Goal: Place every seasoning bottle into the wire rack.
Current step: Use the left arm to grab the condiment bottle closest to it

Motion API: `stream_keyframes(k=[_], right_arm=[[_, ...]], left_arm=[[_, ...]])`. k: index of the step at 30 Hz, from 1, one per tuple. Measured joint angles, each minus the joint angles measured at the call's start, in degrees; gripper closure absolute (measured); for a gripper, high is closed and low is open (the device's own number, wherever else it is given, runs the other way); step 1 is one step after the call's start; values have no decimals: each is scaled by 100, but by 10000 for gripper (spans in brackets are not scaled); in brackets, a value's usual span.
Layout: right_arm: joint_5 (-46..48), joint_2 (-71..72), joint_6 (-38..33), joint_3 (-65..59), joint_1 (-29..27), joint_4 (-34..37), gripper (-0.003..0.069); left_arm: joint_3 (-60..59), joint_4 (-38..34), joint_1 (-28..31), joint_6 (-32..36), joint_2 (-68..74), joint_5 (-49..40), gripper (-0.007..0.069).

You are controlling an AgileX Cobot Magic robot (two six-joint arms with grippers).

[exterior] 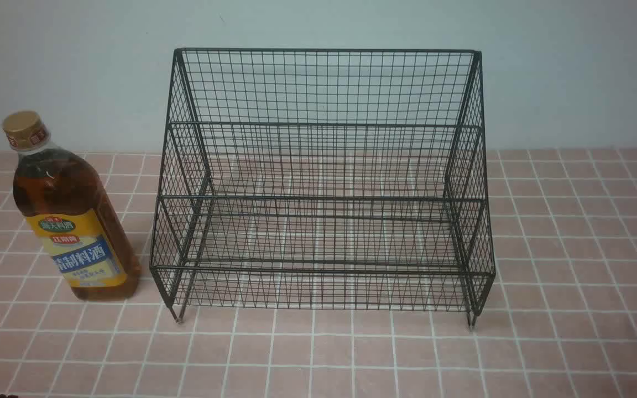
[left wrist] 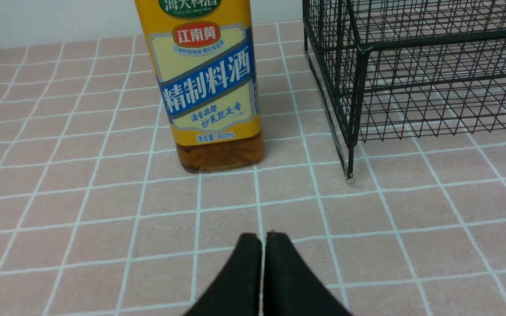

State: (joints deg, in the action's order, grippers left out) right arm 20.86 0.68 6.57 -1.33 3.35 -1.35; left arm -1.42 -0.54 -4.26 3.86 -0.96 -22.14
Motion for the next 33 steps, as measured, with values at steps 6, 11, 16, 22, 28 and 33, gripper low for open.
stream_keyframes(k=[6, 11, 16, 22, 28, 33], right_arm=[[0, 0, 0, 0, 0, 0, 671], [0, 0, 0, 0, 0, 0, 671], [0, 0, 0, 0, 0, 0, 671], [0, 0, 0, 0, 0, 0, 671], [0, 0, 0, 0, 0, 0, 671], [0, 0, 0, 0, 0, 0, 671]], left_arm=[[0, 0, 0, 0, 0, 0, 631], [0, 0, 0, 0, 0, 0, 631], [0, 0, 0, 0, 0, 0, 631], [0, 0, 0, 0, 0, 0, 631], [0, 0, 0, 0, 0, 0, 631], [-1, 84, 0, 13, 0, 53, 631]])
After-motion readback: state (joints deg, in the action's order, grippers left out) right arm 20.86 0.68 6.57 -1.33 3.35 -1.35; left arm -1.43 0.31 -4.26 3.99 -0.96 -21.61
